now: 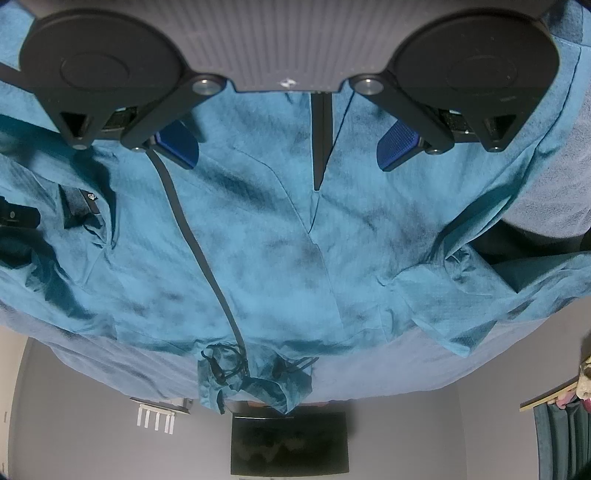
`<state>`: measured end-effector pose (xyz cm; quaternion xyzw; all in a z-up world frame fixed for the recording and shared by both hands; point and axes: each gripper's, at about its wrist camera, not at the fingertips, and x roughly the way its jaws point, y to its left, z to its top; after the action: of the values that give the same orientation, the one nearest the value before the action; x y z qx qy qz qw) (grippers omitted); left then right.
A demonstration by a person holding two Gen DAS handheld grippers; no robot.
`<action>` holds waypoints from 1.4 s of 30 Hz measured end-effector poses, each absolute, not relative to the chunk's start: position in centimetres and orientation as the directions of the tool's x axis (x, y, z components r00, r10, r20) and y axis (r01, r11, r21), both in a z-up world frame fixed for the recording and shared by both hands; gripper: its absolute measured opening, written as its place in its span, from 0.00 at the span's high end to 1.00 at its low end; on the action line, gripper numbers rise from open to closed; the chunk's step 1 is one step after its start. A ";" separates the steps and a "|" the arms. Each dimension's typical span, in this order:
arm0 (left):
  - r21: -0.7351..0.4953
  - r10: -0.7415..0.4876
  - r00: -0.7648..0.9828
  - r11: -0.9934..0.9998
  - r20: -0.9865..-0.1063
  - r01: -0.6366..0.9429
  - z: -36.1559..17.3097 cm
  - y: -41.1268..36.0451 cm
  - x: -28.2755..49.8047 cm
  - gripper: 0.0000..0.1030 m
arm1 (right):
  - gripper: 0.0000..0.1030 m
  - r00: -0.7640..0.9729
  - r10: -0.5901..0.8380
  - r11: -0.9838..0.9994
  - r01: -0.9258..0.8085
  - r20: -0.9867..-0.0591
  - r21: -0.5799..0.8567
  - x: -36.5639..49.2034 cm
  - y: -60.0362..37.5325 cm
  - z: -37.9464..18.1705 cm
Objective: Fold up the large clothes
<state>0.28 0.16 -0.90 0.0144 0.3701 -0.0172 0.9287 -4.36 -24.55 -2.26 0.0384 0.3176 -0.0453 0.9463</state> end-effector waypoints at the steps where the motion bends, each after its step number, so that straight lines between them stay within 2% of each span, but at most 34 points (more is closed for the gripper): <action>1: 0.014 -0.021 0.725 0.999 -0.688 0.043 -0.9 0.2 0.2 0.00 | 0.00 0.794 -0.061 0.993 0.110 -0.605 0.044 -4.3 -24.5 -2.3; 42: 0.009 -0.024 0.713 0.999 -0.701 0.042 -1.8 0.4 0.2 0.00 | 0.00 0.783 -0.054 0.993 0.109 -0.620 0.051 -3.9 -24.6 -3.2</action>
<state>0.16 0.44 -1.80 0.0119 0.3783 -0.0178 0.9254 -3.87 -24.61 -3.24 0.0421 0.3266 -0.0432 0.9432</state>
